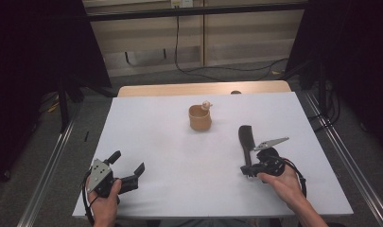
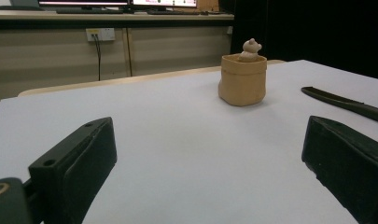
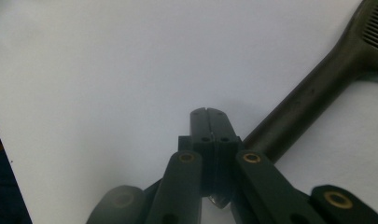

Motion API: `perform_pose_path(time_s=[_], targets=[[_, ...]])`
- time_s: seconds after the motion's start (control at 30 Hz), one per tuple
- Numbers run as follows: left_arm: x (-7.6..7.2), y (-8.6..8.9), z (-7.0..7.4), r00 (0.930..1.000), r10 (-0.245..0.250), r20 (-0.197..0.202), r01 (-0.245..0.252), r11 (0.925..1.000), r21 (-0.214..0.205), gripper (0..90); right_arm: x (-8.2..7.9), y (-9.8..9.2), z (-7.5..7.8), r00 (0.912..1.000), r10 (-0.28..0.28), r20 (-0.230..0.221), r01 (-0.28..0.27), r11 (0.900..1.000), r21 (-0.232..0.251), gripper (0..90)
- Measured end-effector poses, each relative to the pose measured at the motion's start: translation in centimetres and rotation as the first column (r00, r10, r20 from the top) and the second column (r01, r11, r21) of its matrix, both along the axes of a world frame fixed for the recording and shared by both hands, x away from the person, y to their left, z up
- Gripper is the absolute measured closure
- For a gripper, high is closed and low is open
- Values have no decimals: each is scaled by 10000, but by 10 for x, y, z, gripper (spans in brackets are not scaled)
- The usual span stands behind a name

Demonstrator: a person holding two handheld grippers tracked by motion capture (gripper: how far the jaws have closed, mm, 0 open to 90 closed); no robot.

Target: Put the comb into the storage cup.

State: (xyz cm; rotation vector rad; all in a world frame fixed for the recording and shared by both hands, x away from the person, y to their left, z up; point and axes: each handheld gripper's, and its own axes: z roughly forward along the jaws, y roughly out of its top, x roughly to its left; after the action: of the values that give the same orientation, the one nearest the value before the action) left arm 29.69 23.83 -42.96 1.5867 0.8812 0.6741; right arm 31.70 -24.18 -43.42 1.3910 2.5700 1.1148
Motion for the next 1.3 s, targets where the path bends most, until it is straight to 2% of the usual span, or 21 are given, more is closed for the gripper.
perform_pose_path(time_s=[0.13,0.37,0.6,0.7,0.83,0.93,1.2,1.3], targets=[[1,1,0,10000,-1,-37,0,10000,-41,32,0,-2,-5,9998,-9,-219,8,10000,-40,900],[0,0,0,10000,-17,-32,17,10000,-19,33,-3,-7,-6,9996,-77,-289,72,9998,-160,900],[1,0,0,10000,-26,-44,26,10000,-45,33,-4,-10,-6,9996,-130,-238,127,9998,-118,900],[1,1,0,10000,-34,-26,34,10000,-44,33,-3,-13,-4,9997,-219,-130,214,9992,-348,900],[1,1,0,10000,-27,-33,27,10000,-31,33,-3,-17,-3,9994,-341,-106,338,9989,-334,900],[1,1,0,10000,-34,-27,34,10000,-20,32,-3,-19,-5,9989,-434,-168,425,9977,-533,900],[1,1,0,10000,-46,-15,46,10000,-48,32,-3,-20,-2,9992,-400,-37,399,9988,-283,900],[1,1,1,10000,-30,-4,30,10000,-80,32,-4,-19,-1,9995,-286,155,286,9996,-23,900]])
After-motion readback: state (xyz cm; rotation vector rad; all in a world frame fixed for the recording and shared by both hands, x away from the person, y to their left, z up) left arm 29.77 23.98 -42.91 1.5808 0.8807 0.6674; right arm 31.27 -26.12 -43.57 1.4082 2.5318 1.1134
